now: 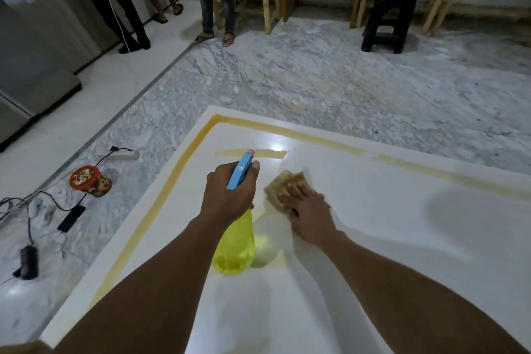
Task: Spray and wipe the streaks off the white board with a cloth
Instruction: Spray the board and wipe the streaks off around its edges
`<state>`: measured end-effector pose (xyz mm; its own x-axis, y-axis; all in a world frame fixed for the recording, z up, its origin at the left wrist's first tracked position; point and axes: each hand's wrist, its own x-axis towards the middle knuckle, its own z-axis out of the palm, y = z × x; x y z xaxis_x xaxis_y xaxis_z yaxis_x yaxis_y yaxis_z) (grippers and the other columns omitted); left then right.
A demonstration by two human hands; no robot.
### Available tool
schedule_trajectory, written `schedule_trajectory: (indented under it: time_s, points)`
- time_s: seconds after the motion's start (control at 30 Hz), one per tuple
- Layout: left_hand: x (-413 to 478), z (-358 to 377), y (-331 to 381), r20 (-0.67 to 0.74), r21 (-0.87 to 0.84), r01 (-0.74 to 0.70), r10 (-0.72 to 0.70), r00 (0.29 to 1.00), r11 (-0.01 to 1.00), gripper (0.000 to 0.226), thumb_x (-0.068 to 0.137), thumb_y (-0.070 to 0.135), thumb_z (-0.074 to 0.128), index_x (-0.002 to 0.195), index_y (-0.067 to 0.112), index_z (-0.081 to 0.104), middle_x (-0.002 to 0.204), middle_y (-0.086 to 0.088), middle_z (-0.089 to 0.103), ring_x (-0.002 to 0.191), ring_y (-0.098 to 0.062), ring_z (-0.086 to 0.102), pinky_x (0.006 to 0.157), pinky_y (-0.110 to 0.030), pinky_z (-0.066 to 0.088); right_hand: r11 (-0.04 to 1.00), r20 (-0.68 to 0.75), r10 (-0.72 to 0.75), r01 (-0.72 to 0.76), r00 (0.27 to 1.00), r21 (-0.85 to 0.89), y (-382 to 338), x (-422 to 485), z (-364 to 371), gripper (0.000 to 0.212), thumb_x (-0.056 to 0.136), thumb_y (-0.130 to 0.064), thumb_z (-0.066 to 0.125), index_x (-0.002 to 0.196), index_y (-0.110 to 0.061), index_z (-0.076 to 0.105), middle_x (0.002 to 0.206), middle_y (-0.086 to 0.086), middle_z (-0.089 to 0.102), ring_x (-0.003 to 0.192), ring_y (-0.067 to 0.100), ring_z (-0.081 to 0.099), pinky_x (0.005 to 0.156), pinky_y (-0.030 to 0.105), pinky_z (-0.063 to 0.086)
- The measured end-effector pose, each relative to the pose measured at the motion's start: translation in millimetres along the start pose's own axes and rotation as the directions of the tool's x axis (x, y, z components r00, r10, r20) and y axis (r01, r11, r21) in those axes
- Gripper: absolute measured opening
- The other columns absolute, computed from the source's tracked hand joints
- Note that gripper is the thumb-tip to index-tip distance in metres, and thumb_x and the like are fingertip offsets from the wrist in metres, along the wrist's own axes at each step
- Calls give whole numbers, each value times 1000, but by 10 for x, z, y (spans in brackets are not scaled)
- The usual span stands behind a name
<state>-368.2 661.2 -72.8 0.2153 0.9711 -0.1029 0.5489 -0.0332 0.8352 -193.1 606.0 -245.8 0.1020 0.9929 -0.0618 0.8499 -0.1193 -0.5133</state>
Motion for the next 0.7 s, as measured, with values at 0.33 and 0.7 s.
schedule_trajectory:
  time_s: [0.33,0.7]
  points:
    - [-889,-435,-96,54,10,-96,95,994,995,24,104,35,61,81,42,65,91,-24,74,63,-10,71,58,-27,64,998,-64,-17,21,998,61,-788,-1576,595,59,84,-4,49,130,-40,59,153,-13,42,147,16,27,113,37,22]
    - [-2181,-1147,-828,129,-7,-42,42,991,999,24,102,35,63,89,19,74,85,-24,74,48,-24,71,52,-23,59,996,-87,92,-91,992,23,-1676,-2934,1157,46,86,-9,52,121,-36,66,141,-12,56,136,13,46,103,39,40]
